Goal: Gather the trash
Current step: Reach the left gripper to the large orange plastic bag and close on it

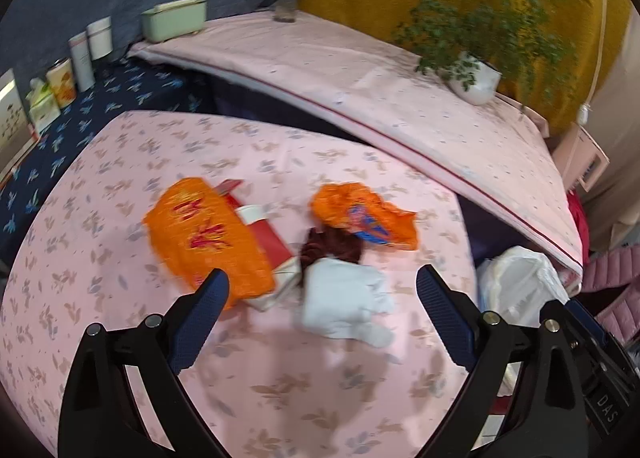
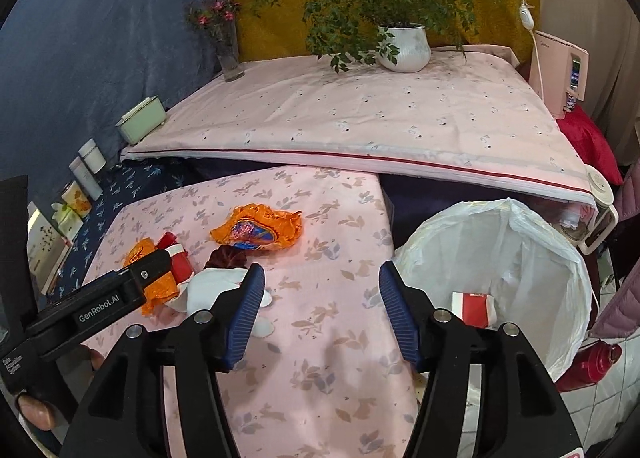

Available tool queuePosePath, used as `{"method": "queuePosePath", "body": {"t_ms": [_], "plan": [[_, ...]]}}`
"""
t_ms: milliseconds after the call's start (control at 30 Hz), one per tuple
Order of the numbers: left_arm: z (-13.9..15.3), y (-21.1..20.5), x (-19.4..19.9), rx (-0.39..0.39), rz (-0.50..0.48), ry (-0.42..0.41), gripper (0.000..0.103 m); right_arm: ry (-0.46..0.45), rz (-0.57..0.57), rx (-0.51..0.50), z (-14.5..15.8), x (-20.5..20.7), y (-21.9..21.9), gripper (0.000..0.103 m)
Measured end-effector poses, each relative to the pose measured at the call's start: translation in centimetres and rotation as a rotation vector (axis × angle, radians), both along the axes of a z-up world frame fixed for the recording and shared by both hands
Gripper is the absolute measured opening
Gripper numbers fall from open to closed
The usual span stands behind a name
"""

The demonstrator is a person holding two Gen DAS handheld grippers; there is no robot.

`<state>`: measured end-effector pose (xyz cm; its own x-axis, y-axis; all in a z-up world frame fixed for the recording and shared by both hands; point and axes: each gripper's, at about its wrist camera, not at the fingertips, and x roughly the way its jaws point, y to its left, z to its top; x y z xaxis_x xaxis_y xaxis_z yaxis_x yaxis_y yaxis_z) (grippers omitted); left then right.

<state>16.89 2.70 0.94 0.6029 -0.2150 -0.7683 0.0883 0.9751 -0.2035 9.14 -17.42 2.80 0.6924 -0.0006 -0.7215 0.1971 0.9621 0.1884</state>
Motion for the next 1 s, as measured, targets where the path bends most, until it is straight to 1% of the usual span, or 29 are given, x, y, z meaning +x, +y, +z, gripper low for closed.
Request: {"method": "queuePosePath", "body": {"t_ms": [133, 233, 400, 533, 633, 733, 800, 833, 867, 900, 933, 967, 1000], "plan": [[-1.4, 3.2, 0.7, 0.001, 0.062, 0.042, 0.090, 0.034, 0.041, 0.017, -1.3, 0.9, 2.2, 0.060], [-2.4, 5.5, 1.1, -0.019, 0.105, 0.076, 0.090, 0.056, 0.067, 0.024, -2.3, 1.6, 3.8, 0.060], [-4.0, 8.3, 1.8, -0.084, 0.148, 0.135, 0.090, 0.087, 0.103, 0.031, -3.7, 2.9, 6.2, 0.060], [-5.1, 9.6, 2.5, -0.137, 0.164, 0.173, 0.090, 0.111, 0.121, 0.031, -4.7, 3.7, 7.4, 0.060], [-5.6, 10.1, 3.0, -0.169, 0.161, 0.196, 0.088, 0.125, 0.128, 0.027, -5.2, 4.2, 8.0, 0.060], [-6.2, 10.1, 3.7, -0.192, 0.152, 0.222, 0.077, 0.138, 0.131, 0.025, -5.7, 4.7, 8.5, 0.060], [-6.6, 10.1, 4.2, -0.212, 0.141, 0.247, 0.064, 0.143, 0.132, 0.023, -6.0, 4.9, 8.6, 0.060], [-6.8, 10.0, 4.3, -0.220, 0.136, 0.257, 0.060, 0.146, 0.133, 0.021, -6.1, 5.0, 8.7, 0.060], [-6.9, 10.0, 4.4, -0.223, 0.130, 0.261, 0.051, 0.148, 0.133, 0.020, -6.2, 5.1, 8.7, 0.060], [-7.0, 9.9, 4.5, -0.227, 0.123, 0.262, 0.039, 0.150, 0.132, 0.018, -6.3, 5.3, 8.8, 0.060], [-6.9, 9.8, 4.5, -0.231, 0.112, 0.258, 0.031, 0.151, 0.131, 0.017, -6.3, 5.3, 8.8, 0.060], [-6.9, 9.8, 4.5, -0.230, 0.104, 0.257, 0.014, 0.152, 0.129, 0.014, -6.4, 5.4, 8.7, 0.060], [-6.9, 9.8, 4.5, -0.230, 0.099, 0.259, 0.007, 0.152, 0.127, 0.011, -6.3, 5.5, 8.6, 0.060]]}}
